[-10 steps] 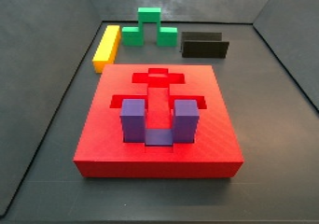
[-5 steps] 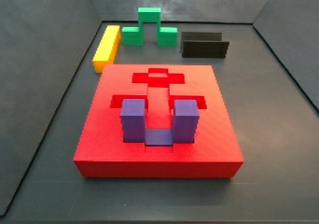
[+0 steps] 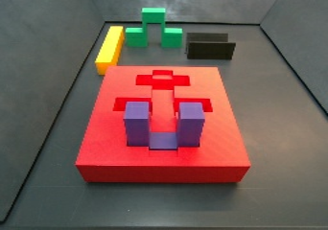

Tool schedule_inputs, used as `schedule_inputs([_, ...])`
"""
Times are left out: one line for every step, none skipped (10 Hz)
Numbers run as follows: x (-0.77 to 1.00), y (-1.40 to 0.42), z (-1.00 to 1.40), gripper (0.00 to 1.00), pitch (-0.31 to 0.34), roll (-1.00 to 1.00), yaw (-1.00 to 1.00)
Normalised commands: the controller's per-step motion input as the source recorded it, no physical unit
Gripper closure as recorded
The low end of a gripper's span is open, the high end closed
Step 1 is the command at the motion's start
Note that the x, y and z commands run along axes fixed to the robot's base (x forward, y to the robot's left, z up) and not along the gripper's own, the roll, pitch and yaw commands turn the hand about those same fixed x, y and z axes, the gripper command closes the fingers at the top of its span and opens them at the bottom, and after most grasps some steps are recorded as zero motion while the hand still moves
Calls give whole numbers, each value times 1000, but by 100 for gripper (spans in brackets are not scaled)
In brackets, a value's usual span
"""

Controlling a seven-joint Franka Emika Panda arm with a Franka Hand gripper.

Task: Pick up the blue object. Move up. Place the blue object on the fixture. Regrasp the blue object. Move to above the board. Insert the blue object.
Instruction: Insert the blue object.

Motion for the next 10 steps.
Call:
schedule_inputs([694,-360,-357,100,0,-13,-331])
schedule_inputs([746,-274,-497,100,0,-13,-323])
schedule_inputs([809,-194,-717,100,0,0,-291])
schedule_inputs([843,49,-731,100,49,63,-66])
schedule_inputs([766,366,-669,100,114,0,0])
schedule_inputs([846,397,-571,100,83,-266,0])
schedule_inputs([723,280,-429,100,0,-337,0])
schedule_inputs([0,203,-409,100,-236,-303,0])
schedule_inputs([-31,171,-320,100,-350,-260,0])
schedule_inputs([-111,197,-297,100,-397,-199,0])
